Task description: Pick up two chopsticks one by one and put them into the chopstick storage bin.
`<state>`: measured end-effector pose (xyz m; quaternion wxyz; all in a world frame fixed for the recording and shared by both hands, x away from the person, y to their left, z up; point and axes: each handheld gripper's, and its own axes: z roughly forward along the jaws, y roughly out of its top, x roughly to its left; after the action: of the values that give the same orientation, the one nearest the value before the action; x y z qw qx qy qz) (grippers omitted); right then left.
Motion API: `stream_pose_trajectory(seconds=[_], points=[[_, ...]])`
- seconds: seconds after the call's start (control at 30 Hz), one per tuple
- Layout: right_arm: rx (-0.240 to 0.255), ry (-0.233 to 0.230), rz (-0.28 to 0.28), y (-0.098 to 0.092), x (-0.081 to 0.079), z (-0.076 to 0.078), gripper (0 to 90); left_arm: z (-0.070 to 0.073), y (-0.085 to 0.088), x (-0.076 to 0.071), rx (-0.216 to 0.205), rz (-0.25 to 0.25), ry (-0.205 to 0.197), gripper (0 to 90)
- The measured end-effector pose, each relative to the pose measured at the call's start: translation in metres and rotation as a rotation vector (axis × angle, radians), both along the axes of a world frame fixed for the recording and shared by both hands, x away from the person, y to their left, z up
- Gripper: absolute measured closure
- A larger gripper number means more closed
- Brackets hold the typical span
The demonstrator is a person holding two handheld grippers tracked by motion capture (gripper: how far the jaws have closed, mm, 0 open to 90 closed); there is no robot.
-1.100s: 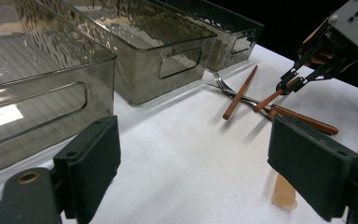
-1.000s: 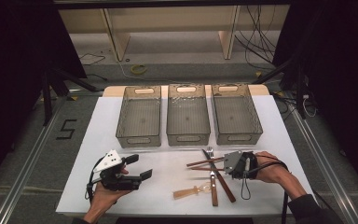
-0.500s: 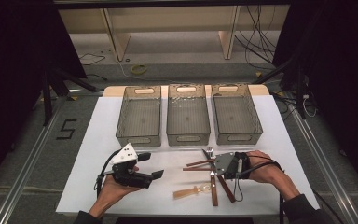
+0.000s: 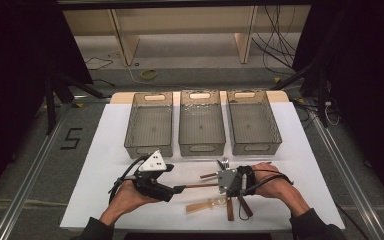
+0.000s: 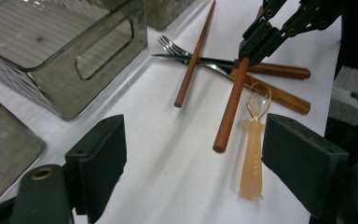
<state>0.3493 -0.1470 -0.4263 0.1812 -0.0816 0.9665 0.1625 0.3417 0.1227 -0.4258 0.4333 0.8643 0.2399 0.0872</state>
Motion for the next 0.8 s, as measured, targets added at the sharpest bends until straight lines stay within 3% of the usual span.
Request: stream_pose_trajectory(seconds=[0.17, 0.27, 0.4, 0.6, 0.8], points=[[-0.010, -0.005, 0.010, 0.010, -0.003, -0.001, 84.9, 0.000, -0.010, 0.001, 0.066, -0.057, 0.014, 28.4], [-0.004, -0.014, 0.018, 0.014, -0.004, -0.001, 84.9, -0.002, -0.019, 0.002, 0.126, -0.081, 0.019, 30.4], [-0.002, -0.022, 0.034, 0.020, -0.009, 0.000, 84.9, -0.005, -0.030, 0.003, 0.186, -0.131, 0.061, 35.1], [0.002, -0.032, 0.057, 0.030, -0.016, -0.003, 84.9, -0.009, -0.041, 0.000, 0.271, -0.199, 0.053, 44.1], [-0.003, -0.026, 0.068, 0.033, -0.018, -0.005, 84.9, -0.011, -0.045, -0.002, 0.298, -0.238, 0.059, 54.2]])
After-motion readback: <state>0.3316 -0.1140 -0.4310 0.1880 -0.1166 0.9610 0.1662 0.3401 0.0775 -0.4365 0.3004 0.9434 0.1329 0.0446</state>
